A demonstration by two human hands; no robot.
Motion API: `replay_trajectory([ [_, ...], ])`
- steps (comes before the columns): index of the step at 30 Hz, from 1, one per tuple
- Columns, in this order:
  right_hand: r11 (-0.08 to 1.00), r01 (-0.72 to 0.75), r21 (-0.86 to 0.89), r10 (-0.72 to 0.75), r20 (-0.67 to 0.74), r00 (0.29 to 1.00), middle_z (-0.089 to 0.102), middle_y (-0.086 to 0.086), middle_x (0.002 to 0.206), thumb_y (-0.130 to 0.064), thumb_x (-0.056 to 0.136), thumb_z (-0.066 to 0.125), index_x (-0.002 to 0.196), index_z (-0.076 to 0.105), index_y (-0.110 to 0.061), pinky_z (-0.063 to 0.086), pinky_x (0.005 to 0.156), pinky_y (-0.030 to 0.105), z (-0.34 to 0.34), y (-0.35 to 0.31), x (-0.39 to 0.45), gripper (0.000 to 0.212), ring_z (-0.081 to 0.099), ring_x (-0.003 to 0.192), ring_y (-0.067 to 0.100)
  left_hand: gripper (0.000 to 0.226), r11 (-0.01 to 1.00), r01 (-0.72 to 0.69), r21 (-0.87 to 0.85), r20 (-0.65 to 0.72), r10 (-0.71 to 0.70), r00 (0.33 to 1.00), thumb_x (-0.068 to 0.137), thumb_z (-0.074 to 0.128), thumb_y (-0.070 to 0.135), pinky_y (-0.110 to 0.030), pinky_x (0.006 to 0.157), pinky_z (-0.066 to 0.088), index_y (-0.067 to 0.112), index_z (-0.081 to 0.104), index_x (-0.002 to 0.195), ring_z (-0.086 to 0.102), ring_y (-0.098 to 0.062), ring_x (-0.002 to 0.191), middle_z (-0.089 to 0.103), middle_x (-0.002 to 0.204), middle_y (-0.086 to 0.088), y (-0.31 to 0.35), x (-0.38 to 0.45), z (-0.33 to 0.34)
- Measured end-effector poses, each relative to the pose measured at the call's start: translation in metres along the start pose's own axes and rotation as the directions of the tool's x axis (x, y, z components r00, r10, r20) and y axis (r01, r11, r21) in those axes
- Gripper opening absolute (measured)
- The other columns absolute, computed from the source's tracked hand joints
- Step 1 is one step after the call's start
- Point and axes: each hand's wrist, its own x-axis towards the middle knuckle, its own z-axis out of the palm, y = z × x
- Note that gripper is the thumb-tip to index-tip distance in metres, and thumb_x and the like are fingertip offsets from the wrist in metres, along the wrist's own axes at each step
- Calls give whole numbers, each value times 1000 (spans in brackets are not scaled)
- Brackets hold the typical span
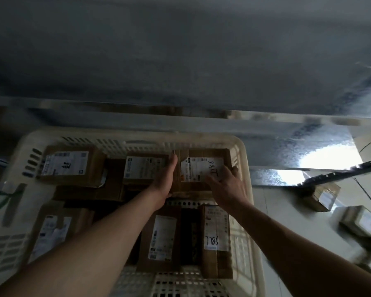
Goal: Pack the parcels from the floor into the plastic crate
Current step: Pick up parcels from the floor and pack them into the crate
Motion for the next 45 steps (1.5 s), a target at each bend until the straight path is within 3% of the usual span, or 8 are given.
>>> replay_trajectory([
  [4,986,17,-164,1,110,994,6,8,167,-55,93,52,152,33,-27,16,121,50,9,3,-3,68,7,153,30,58,1000,4,23,-7,-3,1000,94,31,66,-44,102,31,29,47,137,44,-22,129,51,136,3,-3,-2,0],
  [8,988,70,-135,-46,172,984,47,4,136,-42,96,51,124,62,-25,54,90,41,13,9,-6,34,53,118,24,63,999,21,24,1,-21,1000,97,28,62,-37,95,28,25,38,146,38,-27,138,44,149,-5,-5,-2,1],
  [10,986,99,-133,-72,194,978,51,-1,125,-37,96,55,111,68,-25,51,69,25,13,9,-7,23,56,99,15,65,1000,9,27,9,-9,1000,96,27,62,-38,97,27,24,35,149,34,-27,140,39,153,-3,-4,-1,2],
  [25,994,105,29,-107,84,991,39,8,153,-60,98,43,151,39,-20,43,101,42,-8,-2,-25,67,46,133,29,64,980,-93,176,-4,95,995,98,27,60,-37,101,28,20,43,145,34,-26,141,42,150,-4,8,-34,9],
  [31,911,129,392,-151,26,988,53,5,146,-85,84,26,147,45,-28,42,109,47,-33,-12,-48,87,52,130,23,72,947,-194,258,-21,206,978,84,46,71,-48,106,35,26,49,141,45,-25,130,53,141,-3,15,-65,13],
  [35,827,121,550,-146,2,989,63,3,122,-65,98,29,123,58,-29,50,87,34,-63,-10,-64,52,61,109,19,84,923,-243,300,-31,264,964,78,55,71,-49,107,35,25,40,147,41,-24,133,46,148,-2,24,-93,27],
  [41,908,218,359,-207,-69,976,43,6,153,-44,90,67,157,20,-27,42,96,34,-120,19,-86,83,52,124,23,76,884,-332,328,0,352,936,67,64,60,-31,80,43,25,52,134,55,-21,118,61,126,2,38,-139,67],
  [45,946,308,99,-297,-113,948,18,0,165,-37,80,79,158,4,-32,41,105,39,-158,49,-104,109,36,141,27,86,806,-428,409,15,463,886,63,64,61,-29,93,42,19,50,138,50,-15,118,51,128,3,41,-160,100],
])
